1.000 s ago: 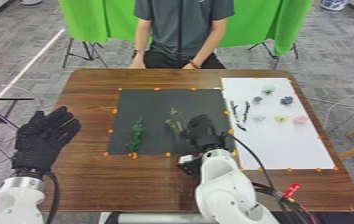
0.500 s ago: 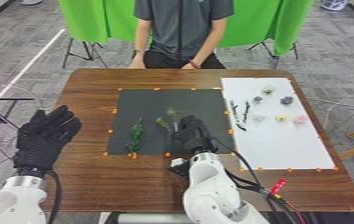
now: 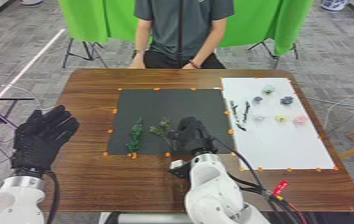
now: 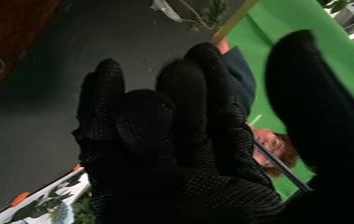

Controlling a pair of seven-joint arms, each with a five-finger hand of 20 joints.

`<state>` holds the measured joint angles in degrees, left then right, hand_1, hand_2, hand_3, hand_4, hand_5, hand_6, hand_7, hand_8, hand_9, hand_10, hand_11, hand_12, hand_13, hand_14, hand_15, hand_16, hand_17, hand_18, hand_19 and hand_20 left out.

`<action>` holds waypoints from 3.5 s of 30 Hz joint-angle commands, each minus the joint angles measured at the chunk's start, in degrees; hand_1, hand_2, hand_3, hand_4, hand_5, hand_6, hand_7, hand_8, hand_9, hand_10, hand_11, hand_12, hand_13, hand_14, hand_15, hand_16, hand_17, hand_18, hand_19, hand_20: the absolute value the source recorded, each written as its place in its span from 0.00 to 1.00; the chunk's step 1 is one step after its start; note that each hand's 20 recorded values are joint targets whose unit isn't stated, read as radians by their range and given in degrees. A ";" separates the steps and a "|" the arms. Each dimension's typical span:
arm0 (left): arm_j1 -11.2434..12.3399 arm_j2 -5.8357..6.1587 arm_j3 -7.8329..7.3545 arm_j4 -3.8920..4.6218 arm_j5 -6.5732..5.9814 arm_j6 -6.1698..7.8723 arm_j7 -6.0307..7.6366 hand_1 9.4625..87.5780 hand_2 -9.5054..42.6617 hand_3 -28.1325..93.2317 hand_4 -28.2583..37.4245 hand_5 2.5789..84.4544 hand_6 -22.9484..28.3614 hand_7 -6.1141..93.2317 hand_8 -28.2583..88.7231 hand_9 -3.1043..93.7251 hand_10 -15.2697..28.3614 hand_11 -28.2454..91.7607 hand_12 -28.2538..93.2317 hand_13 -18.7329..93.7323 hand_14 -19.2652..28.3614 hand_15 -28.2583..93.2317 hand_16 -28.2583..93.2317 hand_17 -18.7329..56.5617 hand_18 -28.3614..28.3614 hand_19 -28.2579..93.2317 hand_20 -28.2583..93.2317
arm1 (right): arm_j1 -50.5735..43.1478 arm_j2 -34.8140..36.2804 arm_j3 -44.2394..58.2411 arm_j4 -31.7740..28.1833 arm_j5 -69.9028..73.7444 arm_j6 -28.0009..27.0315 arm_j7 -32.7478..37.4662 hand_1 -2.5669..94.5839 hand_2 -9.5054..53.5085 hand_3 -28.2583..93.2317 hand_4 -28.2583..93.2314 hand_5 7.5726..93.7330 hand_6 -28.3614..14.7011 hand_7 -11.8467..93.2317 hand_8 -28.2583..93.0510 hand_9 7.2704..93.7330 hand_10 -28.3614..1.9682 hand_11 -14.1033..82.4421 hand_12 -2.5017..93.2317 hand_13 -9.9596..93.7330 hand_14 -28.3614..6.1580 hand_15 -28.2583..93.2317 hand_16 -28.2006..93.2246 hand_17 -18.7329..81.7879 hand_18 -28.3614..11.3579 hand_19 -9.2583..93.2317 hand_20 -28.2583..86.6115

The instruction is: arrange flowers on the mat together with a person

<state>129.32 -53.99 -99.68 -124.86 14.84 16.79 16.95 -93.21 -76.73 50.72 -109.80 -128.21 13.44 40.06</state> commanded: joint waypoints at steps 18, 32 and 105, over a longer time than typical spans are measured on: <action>-0.22 0.29 1.01 0.26 -0.79 1.44 0.14 0.29 0.38 0.83 0.03 0.67 0.61 0.29 0.18 0.59 0.73 0.46 0.40 0.55 0.79 0.65 0.26 0.25 0.84 0.58 0.46 | -2.06 -0.36 0.18 -3.98 4.11 -8.42 -3.50 0.45 0.37 0.84 0.04 0.60 0.48 0.73 0.38 0.82 0.29 0.35 0.19 0.83 0.44 0.74 0.48 0.59 0.04 0.99 0.32; 1.52 -0.36 0.02 -0.13 -1.32 1.42 1.04 0.29 0.38 0.83 0.03 0.67 0.62 0.30 0.17 0.59 0.73 0.46 0.40 0.55 0.79 0.66 0.26 0.25 0.84 0.58 0.46 | -1.32 1.36 2.72 -3.48 0.98 -2.77 -4.09 0.45 0.38 0.84 0.04 0.58 0.47 0.75 0.38 0.81 0.29 0.43 0.24 0.80 0.41 0.79 0.51 0.58 0.04 1.00 0.35; 3.12 -0.80 -3.16 -0.53 -7.06 0.28 5.90 0.28 0.37 0.83 0.02 0.66 0.62 0.29 0.18 0.59 0.72 0.46 0.40 0.55 0.79 0.65 0.26 0.25 0.84 0.58 0.46 | -16.62 7.64 41.80 -14.53 46.75 3.32 -26.52 0.29 0.44 0.91 0.05 0.49 0.43 0.41 0.12 0.51 0.22 0.31 0.17 0.53 0.28 0.55 0.31 0.36 0.19 0.70 0.26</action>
<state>130.94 -54.78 -101.39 -125.11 10.46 17.44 20.63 -107.86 -68.42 91.82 -122.74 -81.45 19.64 13.85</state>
